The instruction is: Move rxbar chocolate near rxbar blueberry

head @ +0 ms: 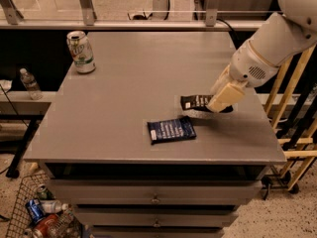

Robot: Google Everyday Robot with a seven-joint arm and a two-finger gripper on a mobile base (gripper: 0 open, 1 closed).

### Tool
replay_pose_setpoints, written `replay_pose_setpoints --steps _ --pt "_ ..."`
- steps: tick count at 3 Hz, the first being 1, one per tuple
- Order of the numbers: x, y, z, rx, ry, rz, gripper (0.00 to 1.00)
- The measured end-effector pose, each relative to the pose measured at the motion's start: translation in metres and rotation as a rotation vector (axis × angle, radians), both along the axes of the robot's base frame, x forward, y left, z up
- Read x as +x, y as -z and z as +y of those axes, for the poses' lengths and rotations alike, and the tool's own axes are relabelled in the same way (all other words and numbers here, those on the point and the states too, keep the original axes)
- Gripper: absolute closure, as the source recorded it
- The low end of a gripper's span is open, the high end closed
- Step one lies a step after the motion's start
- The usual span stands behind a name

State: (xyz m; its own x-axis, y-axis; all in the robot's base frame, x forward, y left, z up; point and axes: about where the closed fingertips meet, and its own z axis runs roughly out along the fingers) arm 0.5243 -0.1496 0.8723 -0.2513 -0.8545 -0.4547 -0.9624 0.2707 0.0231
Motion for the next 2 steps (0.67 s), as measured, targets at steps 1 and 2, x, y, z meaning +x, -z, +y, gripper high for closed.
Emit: replay_pose_setpoints --steps 1,2 --pt "-0.012 0.010 -0.005 0.017 0.026 0.038 1.00" --pt "-0.021 0.021 -0.007 0.034 0.030 0.090 0.83"
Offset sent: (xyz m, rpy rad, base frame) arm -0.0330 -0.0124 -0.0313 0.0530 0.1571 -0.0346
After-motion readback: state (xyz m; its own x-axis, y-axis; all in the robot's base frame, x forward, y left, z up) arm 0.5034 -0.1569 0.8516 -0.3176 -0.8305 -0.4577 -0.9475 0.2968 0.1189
